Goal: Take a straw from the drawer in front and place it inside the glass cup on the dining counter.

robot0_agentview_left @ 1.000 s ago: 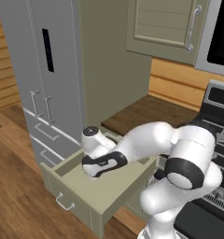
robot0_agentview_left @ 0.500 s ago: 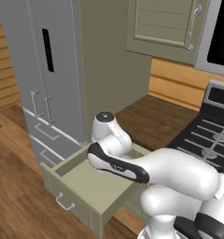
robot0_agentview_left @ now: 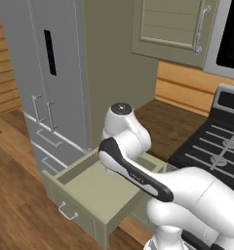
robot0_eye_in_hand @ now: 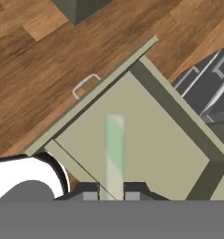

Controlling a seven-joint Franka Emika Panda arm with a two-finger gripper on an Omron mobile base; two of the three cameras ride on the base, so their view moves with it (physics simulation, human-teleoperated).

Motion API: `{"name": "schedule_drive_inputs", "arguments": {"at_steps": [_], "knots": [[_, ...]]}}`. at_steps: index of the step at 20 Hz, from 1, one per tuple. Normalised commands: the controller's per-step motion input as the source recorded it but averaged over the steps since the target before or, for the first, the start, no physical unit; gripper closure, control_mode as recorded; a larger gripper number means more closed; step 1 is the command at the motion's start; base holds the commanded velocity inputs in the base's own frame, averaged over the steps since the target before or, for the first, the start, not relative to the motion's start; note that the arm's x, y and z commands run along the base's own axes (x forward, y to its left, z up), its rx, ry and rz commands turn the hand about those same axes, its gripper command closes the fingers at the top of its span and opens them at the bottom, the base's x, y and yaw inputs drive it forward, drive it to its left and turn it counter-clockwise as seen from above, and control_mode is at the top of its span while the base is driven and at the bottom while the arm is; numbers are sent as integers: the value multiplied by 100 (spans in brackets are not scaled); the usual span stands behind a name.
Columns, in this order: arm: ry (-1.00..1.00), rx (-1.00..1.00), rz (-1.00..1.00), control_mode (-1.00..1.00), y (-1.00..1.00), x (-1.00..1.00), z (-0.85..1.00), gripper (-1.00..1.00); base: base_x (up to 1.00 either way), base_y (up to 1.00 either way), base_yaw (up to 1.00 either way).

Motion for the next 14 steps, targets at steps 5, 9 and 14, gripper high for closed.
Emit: {"name": "schedule_drive_inputs", "arguments": {"at_steps": [5, 9, 14], "knots": [[0, 0, 0, -100, 0, -12, 26, 100, 0, 0, 0], [0, -3, 0, -100, 0, 0, 0, 100, 0, 0, 0], [-2, -2, 0, 100, 2, -13, -3, 100, -31, 13, 1]]}}
